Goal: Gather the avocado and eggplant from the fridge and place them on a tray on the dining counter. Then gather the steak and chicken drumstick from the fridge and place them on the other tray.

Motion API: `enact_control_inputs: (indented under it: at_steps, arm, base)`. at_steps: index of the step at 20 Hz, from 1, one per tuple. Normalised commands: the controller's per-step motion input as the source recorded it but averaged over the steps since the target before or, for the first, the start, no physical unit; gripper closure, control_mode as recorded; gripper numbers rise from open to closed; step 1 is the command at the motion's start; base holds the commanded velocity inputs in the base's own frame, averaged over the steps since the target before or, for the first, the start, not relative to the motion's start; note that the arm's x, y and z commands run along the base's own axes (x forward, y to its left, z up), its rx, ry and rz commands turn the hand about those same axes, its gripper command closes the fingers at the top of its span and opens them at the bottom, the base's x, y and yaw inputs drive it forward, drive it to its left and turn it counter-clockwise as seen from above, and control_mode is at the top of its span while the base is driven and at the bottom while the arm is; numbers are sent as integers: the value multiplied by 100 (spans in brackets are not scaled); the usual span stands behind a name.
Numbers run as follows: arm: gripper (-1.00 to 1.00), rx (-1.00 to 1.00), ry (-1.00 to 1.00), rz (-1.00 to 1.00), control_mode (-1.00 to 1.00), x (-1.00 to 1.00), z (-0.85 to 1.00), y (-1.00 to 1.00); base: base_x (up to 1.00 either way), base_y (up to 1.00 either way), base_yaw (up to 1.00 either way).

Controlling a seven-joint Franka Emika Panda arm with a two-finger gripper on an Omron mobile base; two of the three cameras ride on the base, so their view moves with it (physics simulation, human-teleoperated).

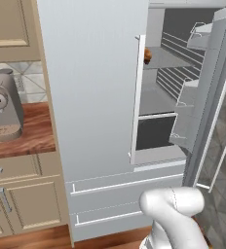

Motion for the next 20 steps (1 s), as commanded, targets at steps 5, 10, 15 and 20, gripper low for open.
enact_control_inputs:
  at_steps: [5,10,15,20]
  arm:
    - [-100,-26,-21,-14,-100,-51,45,90]
    - [-100,-37,4,-14,-100,30,48,100]
    - [-100,-35,18,-8,-100,72,27,95]
    - [-100,-14,6,-2,-100,40,-25,6]
  base:
    - [0,0,0]
    - [0,0,0]
    - [0,0,0]
    - [0,0,0]
